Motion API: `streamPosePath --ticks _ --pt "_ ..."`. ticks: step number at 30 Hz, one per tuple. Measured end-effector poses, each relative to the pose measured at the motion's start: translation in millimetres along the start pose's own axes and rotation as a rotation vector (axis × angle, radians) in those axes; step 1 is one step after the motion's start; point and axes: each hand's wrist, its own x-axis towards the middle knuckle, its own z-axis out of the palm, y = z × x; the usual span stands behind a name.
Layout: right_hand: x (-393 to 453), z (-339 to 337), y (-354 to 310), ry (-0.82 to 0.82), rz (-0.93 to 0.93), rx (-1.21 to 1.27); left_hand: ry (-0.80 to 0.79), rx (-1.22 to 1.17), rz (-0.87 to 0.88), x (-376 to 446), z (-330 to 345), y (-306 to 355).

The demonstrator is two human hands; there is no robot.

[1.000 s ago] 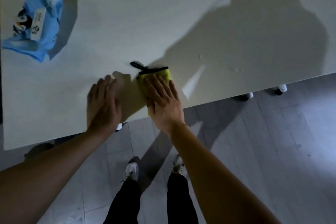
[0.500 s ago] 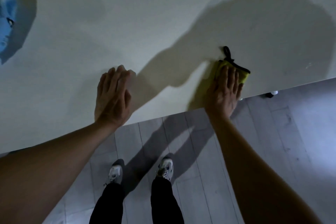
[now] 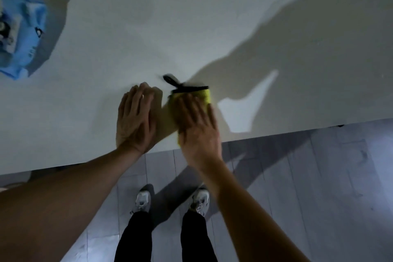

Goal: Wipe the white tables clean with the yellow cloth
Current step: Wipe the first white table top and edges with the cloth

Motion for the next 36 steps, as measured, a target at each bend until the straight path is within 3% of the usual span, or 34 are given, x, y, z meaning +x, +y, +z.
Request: streamPosePath --ticks 5,9,11,16,22,25,29,34,36 --pt "13.0 -36.7 102.5 0.15 0.461 -0.011 0.017 0.002 -0.009 1.1 3.3 -0.6" --pt "31.8 -32.3 95.1 0.255 0.692 0.022 0.013 0.017 -0.023 1.7 4.9 -1.2" --pt "49.5 -20.8 66.4 0.248 0.652 0.006 0.003 0.034 -0.019 1.5 5.1 -1.1" --pt "101.0 5.6 -21.5 0.14 0.131 0.098 -0.045 0.139 -0.032 4.0 6.0 -1.9" --pt "109.5 -1.5 -10.5 0.059 -0.015 0.086 -0.04 0.138 -0.022 3.6 6.4 -2.2" --pt "106.3 -20.6 53.1 0.1 0.12 0.037 -0.054 0.099 -0.03 3.8 5.5 -4.1" --pt "97.9 -53.1 146.1 0.194 0.486 -0.029 -0.063 0.061 -0.044 4.3 5.8 -3.7" --pt "116.8 -44.0 118.4 0.279 0.764 -0.006 -0.084 0.06 -0.054 5.8 5.1 -2.7" --pt "129.0 -31.4 80.7 0.292 0.751 -0.008 -0.088 0.063 -0.051 6.3 4.1 -2.0"
